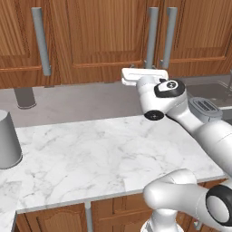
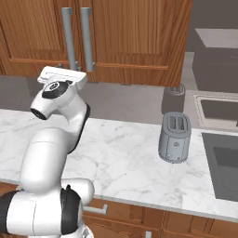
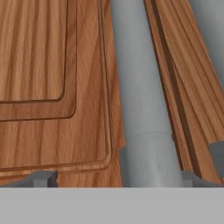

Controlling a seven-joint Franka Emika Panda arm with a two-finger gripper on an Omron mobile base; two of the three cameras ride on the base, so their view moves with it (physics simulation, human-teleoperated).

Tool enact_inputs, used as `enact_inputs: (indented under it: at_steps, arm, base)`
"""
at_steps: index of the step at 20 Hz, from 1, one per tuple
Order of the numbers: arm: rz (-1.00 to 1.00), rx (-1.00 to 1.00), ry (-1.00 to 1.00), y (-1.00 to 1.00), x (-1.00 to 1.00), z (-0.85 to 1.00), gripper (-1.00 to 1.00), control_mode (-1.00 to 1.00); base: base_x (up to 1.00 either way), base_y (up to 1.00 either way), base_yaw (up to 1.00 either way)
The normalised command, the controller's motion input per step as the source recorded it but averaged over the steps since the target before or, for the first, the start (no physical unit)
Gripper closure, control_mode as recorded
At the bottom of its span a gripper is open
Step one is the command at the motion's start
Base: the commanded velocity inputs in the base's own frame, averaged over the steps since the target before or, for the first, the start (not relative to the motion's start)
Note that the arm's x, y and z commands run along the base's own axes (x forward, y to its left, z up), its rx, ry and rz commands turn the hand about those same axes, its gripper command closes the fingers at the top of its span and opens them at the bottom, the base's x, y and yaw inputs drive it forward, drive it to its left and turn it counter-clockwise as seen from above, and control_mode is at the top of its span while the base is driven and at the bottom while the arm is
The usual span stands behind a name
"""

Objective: Pick up the sponge and bar soap from the sink, and place them back in the cabinet, and close the cabinet doors.

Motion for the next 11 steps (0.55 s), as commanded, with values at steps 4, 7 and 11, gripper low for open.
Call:
enact_inputs:
  at_steps: [4,7,11]
  arm:
    - [0.00,0.00,0.01,0.00,0.24,0.00,-1.00,-1.00]
    - [0.00,0.00,0.01,0.00,0.23,0.00,-1.00,-1.00]
    - [0.00,0.00,0.01,0.00,0.16,0.00,-1.00,-1.00]
  base:
    - [0.00,0.00,0.00]
    - [0.00,0.00,0.00]
    - [0.00,0.00,0.00]
